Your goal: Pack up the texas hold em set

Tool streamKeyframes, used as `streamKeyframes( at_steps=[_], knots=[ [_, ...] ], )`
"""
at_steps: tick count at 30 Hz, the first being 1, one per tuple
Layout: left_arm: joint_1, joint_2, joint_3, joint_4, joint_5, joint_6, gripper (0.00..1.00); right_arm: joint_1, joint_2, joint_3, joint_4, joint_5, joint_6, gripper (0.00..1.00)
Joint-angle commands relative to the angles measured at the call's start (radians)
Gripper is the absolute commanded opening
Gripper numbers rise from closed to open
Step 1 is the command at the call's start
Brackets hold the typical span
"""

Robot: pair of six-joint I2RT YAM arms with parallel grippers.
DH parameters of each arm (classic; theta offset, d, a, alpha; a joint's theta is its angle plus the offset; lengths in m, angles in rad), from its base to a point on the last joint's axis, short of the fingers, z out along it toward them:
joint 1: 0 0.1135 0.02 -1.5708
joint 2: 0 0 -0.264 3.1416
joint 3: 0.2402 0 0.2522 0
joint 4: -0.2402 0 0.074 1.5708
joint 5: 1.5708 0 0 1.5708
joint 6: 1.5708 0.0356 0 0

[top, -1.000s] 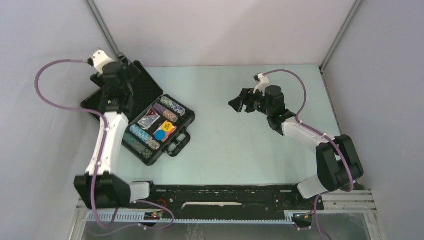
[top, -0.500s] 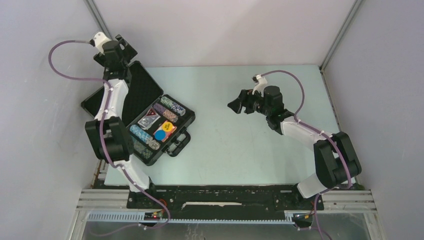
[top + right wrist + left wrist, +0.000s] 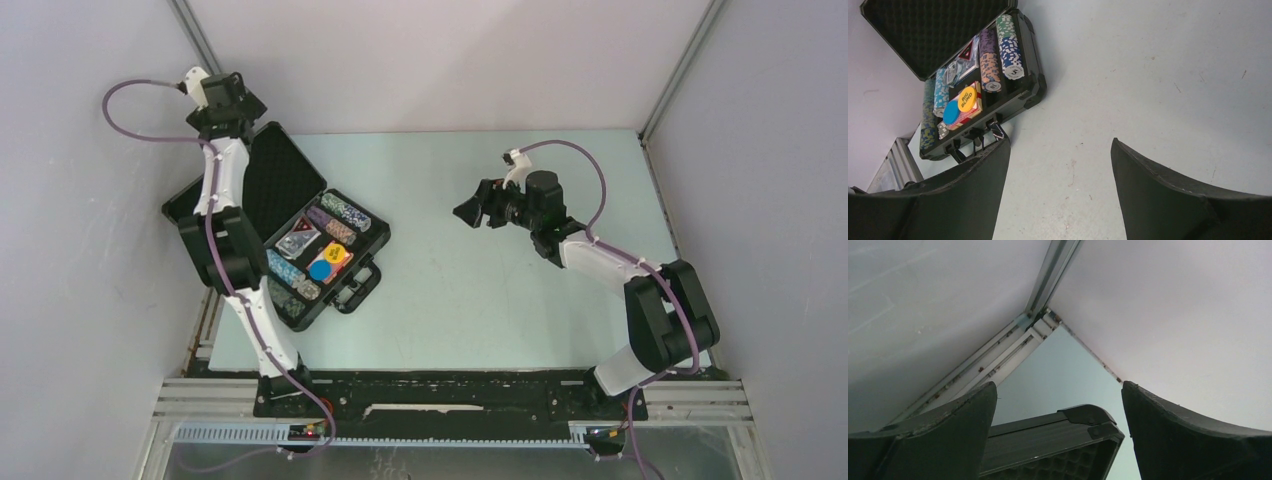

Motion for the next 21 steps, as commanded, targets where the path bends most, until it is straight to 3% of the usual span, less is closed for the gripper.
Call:
streamKeyframes(
  at_steps=[1,7,15,21],
  knots=[
    [0.001,0.028,0.111,-0.114,-0.022,-0.043,1.0,-0.008,0.009,0.045,0.032,-0.012,0.01,0.83],
    [-0.008,-0.025,0.059,-0.214,-0.054,-0.034,1.0,-0.005,0.02,0.055,0.028,-0.018,0.014,0.82],
    [-0.023,-0.118,-0.052,-0.238,0.074,-0.086,1.0,0.008,0.031,0.069,0.017,-0.013,0.011,0.82],
    [-0.06,-0.181,-0.107,-0.259,0.072,-0.097,1.0,0.008,0.027,0.07,0.009,-0.011,0.01,0.82]
  ],
)
